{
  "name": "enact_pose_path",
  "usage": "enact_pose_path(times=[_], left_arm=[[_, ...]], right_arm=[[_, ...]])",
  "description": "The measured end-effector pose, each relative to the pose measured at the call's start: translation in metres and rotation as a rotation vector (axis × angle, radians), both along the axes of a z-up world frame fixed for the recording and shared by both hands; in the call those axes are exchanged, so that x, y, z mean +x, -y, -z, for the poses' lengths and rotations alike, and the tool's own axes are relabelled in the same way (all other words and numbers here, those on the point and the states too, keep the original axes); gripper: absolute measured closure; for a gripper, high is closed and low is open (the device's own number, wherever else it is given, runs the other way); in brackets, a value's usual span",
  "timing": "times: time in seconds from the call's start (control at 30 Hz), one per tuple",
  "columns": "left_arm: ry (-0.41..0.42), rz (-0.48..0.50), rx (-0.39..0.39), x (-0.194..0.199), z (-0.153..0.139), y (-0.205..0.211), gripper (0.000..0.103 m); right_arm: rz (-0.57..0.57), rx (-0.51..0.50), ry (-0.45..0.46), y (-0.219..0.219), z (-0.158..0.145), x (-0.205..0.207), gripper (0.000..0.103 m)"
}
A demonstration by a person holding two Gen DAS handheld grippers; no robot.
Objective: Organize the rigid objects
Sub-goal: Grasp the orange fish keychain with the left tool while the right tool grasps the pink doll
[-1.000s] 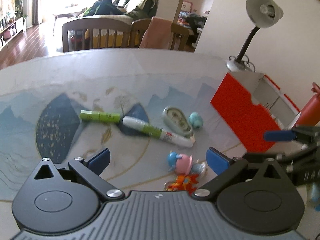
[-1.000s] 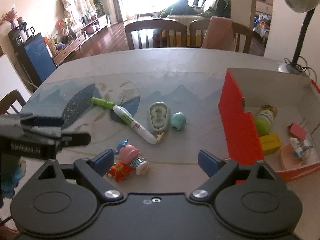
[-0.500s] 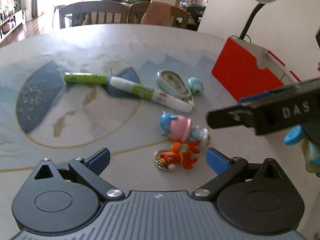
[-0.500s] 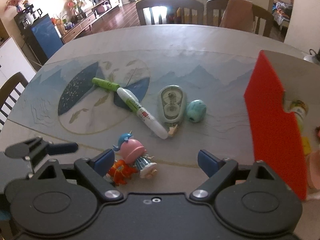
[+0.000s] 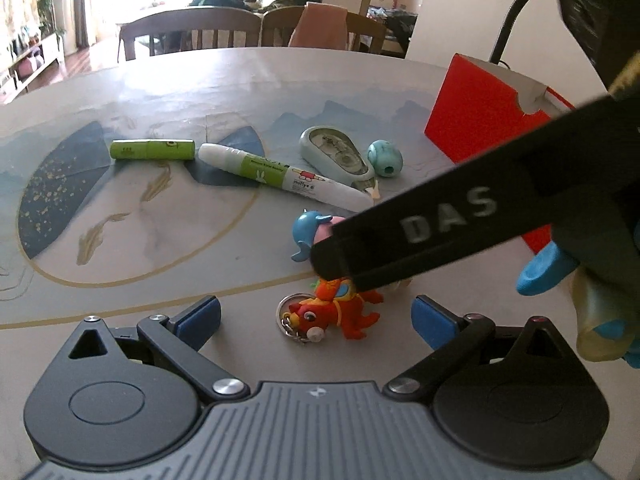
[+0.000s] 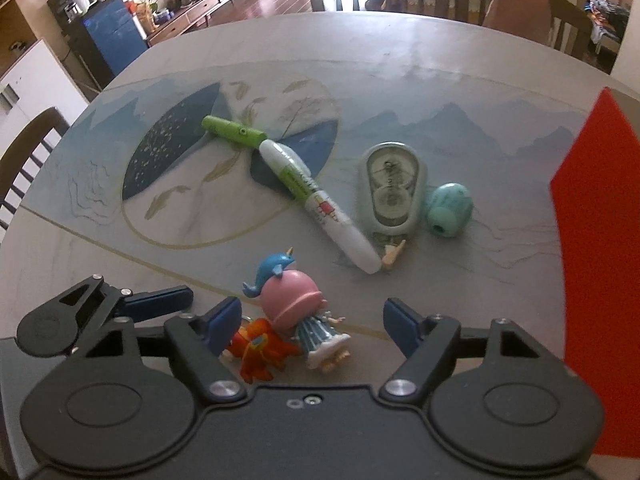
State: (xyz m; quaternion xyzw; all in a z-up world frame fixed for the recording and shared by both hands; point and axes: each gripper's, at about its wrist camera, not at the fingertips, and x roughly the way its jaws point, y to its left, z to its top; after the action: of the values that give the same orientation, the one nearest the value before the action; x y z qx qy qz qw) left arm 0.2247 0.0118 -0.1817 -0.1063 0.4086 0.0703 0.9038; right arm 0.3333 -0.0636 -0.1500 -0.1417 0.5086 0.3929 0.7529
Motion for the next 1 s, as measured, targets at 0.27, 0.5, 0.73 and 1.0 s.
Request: enact_pose_path(times=[0.27,0.5,0.73,1.0], left_arm=[[0.0,-0.033,0.084,0.004,0.002,0.016,0.009],[0.01,-0.037,0.09,0.006,0.004,0.024,0.01],[0.025,-0.055,0.108,0.009,0.003,0.029,0.033],[0.027,-0.059,0.129,0.011,0.001,0.032,0.055]], right_arm=[[-0.011,-0.003,-0.01,-0.002,0.005,0.003,0.04],[-0.001,0.025,-0.008,0.002,0.005,0.006,0.053],[0.043,0.051,-0.029,0.012,0.005,0.011,0.058],[0.082,0.087,-0.03,0.028,-0.002,0.015,0.076]])
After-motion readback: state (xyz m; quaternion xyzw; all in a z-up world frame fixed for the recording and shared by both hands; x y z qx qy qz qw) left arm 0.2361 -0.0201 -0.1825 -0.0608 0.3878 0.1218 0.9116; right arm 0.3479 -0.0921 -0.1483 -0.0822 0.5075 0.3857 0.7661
